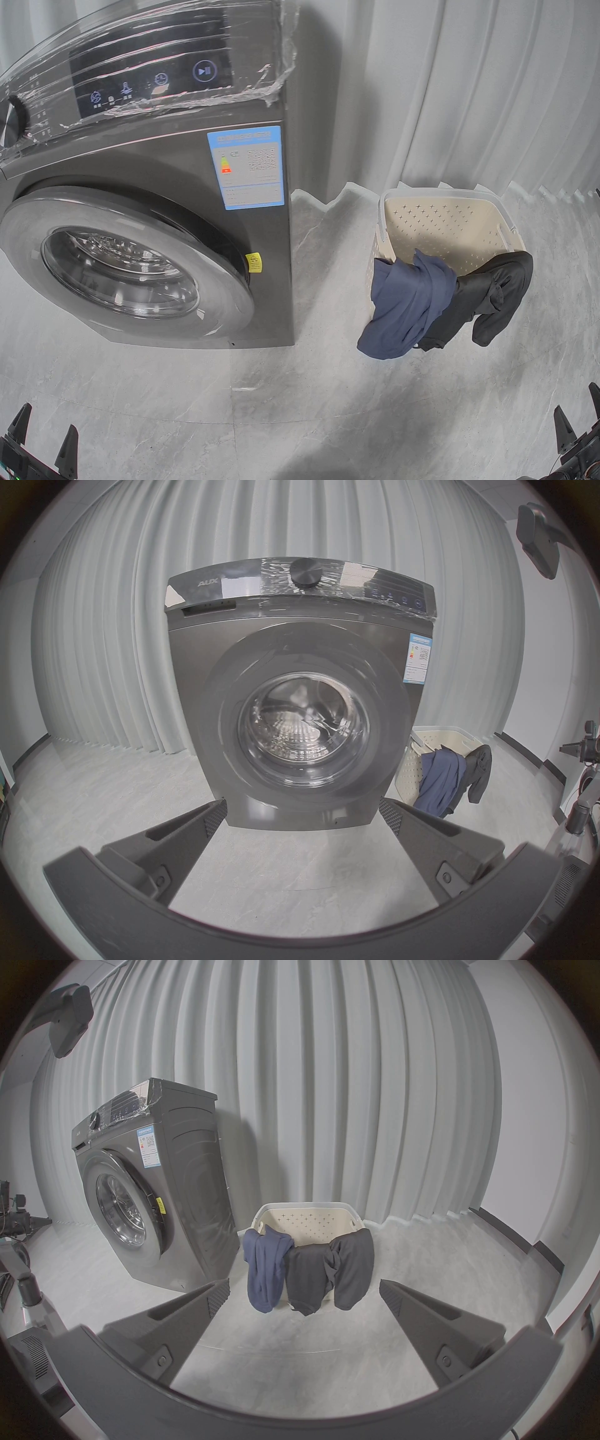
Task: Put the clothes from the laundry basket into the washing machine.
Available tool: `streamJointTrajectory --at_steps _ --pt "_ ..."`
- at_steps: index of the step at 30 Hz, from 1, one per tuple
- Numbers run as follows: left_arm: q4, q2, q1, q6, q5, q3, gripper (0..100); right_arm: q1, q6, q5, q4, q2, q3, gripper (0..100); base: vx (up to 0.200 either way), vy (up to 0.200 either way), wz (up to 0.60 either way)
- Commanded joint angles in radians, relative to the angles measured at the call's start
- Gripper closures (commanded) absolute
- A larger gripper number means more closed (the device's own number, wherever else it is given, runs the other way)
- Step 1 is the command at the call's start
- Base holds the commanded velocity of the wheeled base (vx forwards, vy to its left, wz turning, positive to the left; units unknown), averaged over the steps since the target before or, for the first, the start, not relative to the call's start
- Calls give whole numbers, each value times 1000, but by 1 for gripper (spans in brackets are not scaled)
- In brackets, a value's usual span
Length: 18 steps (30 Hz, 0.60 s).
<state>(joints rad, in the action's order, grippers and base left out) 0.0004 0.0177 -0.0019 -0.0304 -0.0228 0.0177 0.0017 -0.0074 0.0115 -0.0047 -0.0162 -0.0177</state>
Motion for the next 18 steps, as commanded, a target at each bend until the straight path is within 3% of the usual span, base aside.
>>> streamJointTrajectory --at_steps 1,15,18 --pt "0 -15 -1 0 -2 -16 0 0 0 1 -1 12 18 0 0 0 0" --pt "1 -15 -1 0 0 -16 0 0 0 1 -1 12 18 0 0 0 0" --pt "0 -15 -1 0 0 -16 0 0 0 1 0 12 18 0 0 200 0"
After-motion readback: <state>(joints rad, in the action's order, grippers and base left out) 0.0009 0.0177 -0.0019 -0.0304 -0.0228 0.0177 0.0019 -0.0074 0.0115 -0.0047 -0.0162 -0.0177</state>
